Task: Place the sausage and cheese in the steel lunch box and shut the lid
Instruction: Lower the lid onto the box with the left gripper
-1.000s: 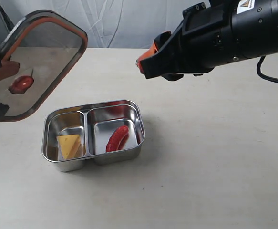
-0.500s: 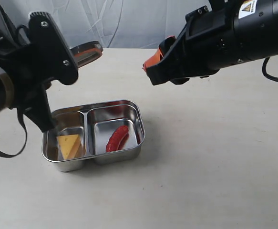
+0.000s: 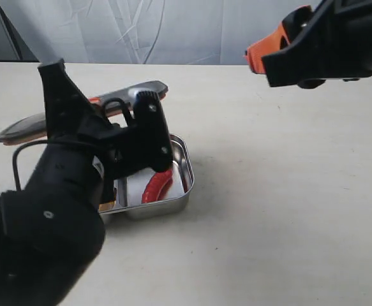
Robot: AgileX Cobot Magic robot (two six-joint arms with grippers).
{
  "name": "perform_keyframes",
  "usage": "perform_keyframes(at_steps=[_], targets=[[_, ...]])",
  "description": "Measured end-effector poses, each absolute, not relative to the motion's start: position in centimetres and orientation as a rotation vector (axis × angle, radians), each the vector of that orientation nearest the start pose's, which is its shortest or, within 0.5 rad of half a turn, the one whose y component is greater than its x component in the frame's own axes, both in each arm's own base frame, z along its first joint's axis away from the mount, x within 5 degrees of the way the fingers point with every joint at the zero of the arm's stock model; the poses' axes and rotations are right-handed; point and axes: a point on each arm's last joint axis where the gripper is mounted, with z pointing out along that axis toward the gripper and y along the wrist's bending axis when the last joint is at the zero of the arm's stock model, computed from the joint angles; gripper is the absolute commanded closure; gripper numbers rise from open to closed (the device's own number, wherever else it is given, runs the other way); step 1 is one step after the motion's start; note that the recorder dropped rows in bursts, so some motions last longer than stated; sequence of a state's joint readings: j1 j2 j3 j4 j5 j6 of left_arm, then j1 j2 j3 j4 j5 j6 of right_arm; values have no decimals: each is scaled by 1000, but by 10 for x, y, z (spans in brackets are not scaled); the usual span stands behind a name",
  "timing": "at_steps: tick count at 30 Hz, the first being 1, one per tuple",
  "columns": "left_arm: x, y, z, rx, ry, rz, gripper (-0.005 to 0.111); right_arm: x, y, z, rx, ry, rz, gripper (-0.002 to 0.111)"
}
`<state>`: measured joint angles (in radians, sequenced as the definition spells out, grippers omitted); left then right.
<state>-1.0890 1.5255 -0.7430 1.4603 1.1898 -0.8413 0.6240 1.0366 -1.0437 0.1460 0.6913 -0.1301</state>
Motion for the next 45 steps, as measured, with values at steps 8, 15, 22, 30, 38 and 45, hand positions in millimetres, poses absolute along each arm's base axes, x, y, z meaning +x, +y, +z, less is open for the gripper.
perform_keyframes(at_steps=[8, 15, 22, 30, 38, 45], targets=[[178, -216, 204, 1193, 1655, 1061, 107, 136, 103, 400, -709, 2017, 404, 65], [173, -228, 184, 1255, 1620, 1076, 107, 124, 88, 406, -669, 2018, 346, 65], [174, -232, 165, 1286, 1622, 1106, 107, 120, 81, 406, -637, 2042, 308, 65], [175, -234, 151, 1248, 1657, 1091, 107, 120, 80, 405, -630, 2053, 303, 65], [182, -227, 144, 1220, 1689, 1119, 107, 120, 80, 405, -630, 2053, 303, 65], [182, -226, 141, 1219, 1697, 1127, 107, 120, 80, 405, -630, 2053, 303, 65]])
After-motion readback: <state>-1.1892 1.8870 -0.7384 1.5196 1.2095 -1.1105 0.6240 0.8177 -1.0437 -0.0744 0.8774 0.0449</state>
